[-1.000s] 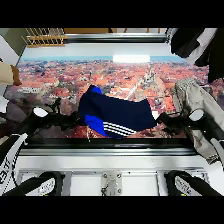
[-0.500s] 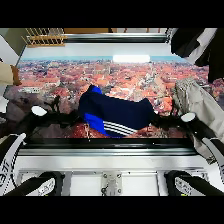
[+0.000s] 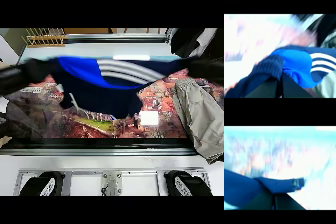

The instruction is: Fold the clothes and pants, and hang the long-sleeved shirts on hangers.

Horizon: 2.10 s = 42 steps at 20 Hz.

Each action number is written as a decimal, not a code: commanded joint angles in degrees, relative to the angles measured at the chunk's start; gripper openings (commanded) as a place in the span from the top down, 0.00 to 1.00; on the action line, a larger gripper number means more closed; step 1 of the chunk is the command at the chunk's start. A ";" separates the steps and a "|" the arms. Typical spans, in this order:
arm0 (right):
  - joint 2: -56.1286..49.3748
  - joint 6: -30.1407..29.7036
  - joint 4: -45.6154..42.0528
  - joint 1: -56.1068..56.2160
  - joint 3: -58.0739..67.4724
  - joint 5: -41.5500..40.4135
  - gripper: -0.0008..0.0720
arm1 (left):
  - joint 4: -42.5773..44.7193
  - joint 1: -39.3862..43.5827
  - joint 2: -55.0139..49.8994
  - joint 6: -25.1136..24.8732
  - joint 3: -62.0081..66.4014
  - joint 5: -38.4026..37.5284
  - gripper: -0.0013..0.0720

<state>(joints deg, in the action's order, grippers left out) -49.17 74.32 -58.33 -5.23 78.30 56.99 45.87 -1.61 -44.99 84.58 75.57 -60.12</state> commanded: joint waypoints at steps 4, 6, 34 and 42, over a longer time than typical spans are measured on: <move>11.82 0.79 -2.14 -0.04 8.50 1.09 0.99 | 1.20 -0.04 17.03 8.68 7.02 -1.64 0.96; 13.40 1.29 -2.12 -0.04 8.50 -0.74 0.99 | 1.16 -0.04 19.87 12.13 7.02 -4.13 0.96; -29.22 1.90 5.46 3.87 6.69 -10.10 0.06 | 16.28 -6.75 -41.16 7.76 7.52 -6.27 0.07; -6.51 2.01 3.39 3.91 -21.07 -5.05 0.06 | 15.72 -7.54 -25.62 2.60 -36.15 -0.02 0.07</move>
<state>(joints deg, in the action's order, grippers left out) -62.41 76.49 -55.31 -1.21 65.58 50.37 63.81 -8.93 -74.87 90.08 52.27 -63.68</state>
